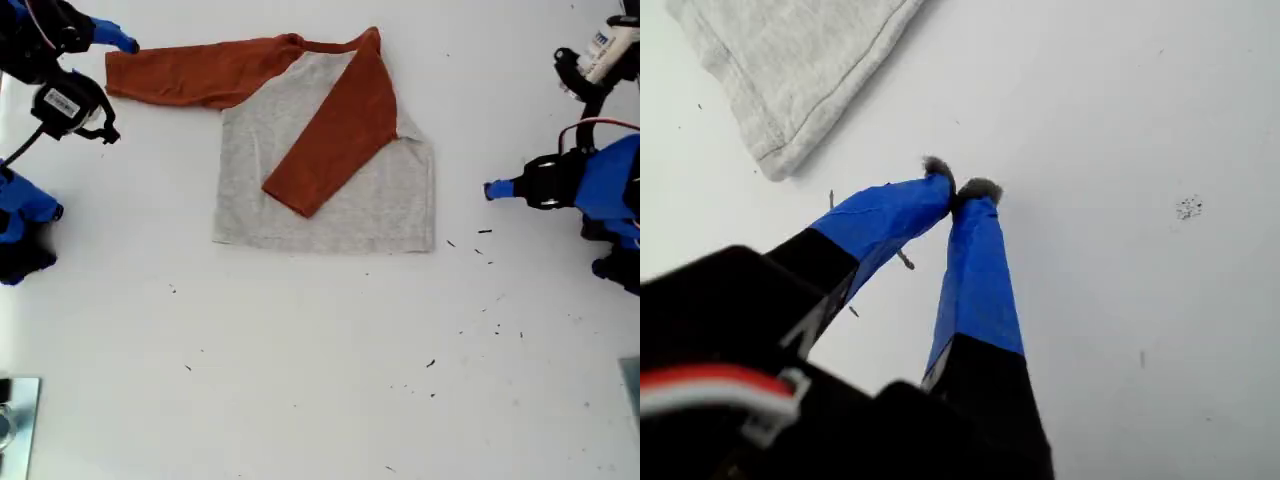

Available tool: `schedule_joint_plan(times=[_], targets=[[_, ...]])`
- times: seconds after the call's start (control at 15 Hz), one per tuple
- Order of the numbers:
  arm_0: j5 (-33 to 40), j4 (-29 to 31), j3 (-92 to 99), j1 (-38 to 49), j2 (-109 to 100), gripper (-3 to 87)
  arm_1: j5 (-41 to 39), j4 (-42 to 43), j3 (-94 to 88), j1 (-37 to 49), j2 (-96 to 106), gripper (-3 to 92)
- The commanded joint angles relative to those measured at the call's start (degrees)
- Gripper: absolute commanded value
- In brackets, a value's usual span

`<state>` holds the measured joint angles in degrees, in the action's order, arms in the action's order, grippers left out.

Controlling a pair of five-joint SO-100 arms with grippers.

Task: Fold t shirt

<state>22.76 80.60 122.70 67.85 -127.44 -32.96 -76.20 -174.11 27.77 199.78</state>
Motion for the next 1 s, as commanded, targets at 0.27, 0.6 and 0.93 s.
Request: schedule_joint_plan(times=[0.27, 0.6, 0.93], targets=[[1.2, -19.2, 9.3, 6.5, 11.2, 25.7, 0.4, -0.5, -2.6, -1.6, 0.8, 3.5], [3.5, -29.8, 8.7, 10.6, 25.6, 17.3, 1.0, -0.8, -2.6, -2.2, 0.8, 3.5], [4.1, -27.1, 6.6, 6.4, 10.5, -0.4, 1.3, -0.9, -2.6, -2.4, 0.8, 3.5]])
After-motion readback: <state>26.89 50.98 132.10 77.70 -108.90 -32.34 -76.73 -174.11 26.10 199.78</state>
